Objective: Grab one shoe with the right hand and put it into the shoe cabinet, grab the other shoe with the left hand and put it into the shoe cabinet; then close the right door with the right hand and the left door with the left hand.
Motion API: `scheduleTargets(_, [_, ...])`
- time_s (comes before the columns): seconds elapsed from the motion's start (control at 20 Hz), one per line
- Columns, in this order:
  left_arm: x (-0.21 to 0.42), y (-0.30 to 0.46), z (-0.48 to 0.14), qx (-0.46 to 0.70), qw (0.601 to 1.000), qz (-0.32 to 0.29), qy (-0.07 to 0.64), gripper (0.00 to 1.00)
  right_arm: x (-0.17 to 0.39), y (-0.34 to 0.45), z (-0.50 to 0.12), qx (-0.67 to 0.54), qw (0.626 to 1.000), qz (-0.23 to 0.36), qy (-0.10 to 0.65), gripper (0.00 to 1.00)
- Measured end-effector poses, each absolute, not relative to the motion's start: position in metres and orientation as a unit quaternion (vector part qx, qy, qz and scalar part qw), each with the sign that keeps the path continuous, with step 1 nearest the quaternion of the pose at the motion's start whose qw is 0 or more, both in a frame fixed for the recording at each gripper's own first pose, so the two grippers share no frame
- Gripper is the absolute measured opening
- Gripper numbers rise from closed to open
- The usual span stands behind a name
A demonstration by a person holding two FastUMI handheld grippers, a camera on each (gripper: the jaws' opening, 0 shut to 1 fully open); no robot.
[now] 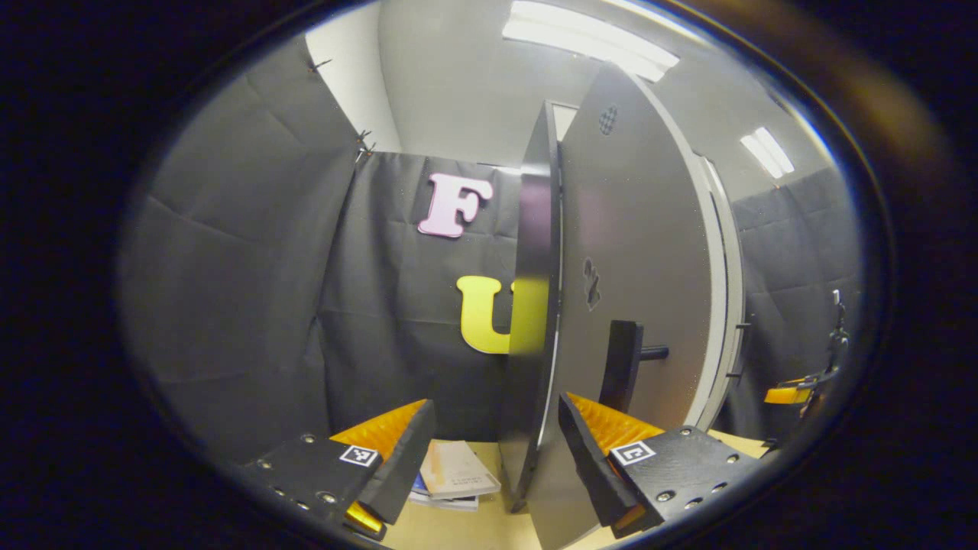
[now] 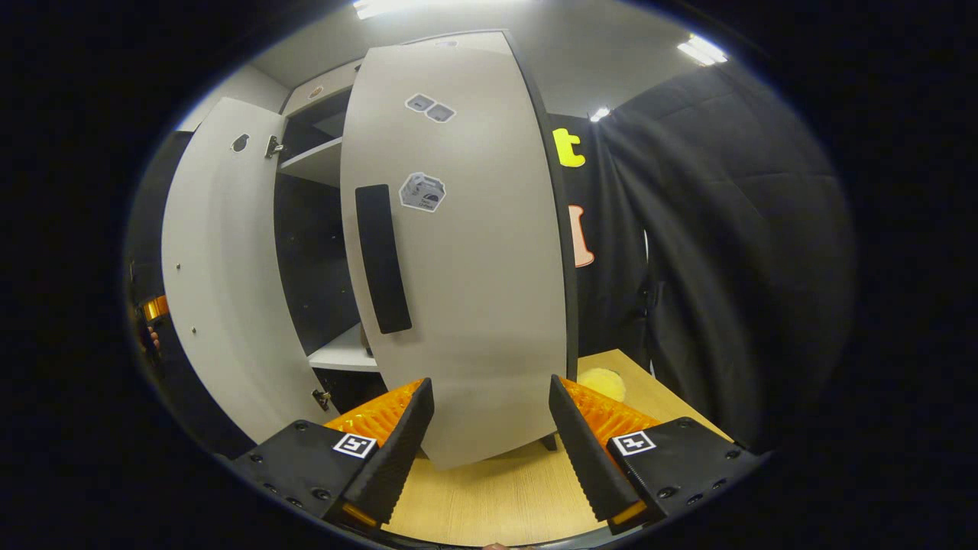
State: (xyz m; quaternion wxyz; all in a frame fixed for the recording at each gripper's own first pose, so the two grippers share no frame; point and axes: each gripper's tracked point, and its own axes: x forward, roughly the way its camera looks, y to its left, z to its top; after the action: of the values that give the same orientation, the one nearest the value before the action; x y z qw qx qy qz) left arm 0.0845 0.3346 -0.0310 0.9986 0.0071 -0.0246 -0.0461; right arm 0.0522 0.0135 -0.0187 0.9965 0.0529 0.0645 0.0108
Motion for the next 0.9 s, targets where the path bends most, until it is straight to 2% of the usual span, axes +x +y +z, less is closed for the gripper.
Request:
scheduleTargets(0.2, [0.085, 0.325, -0.035, -0.004, 0.999, -0.049, -0.016, 0.94, 0.046, 0.002, -0.029, 0.064, 0.995, 0.0, 0.07, 0.96])
scheduleTargets(0.25, [0.086, 0.321, -0.035, -0.008, 0.998, -0.055, -0.013, 0.94, 0.045, 0.0, -0.031, 0.067, 0.995, -0.003, 0.071, 0.96])
scheduleTargets(0.3, [0.087, 0.315, -0.036, -0.01, 0.998, -0.065, -0.008, 1.0, 0.045, -0.001, -0.032, 0.07, 0.995, -0.005, 0.072, 0.96])
scheduleTargets(0.6, [0.095, 0.252, -0.035, 0.018, 0.994, -0.105, 0.001, 0.97, 0.042, -0.011, -0.033, 0.07, 0.996, -0.013, 0.061, 0.96])
scheduleTargets(0.9, [0.093, 0.206, -0.039, 0.014, 0.998, -0.067, -0.013, 0.94, 0.032, -0.033, -0.041, 0.078, 0.994, -0.026, 0.065, 0.96])
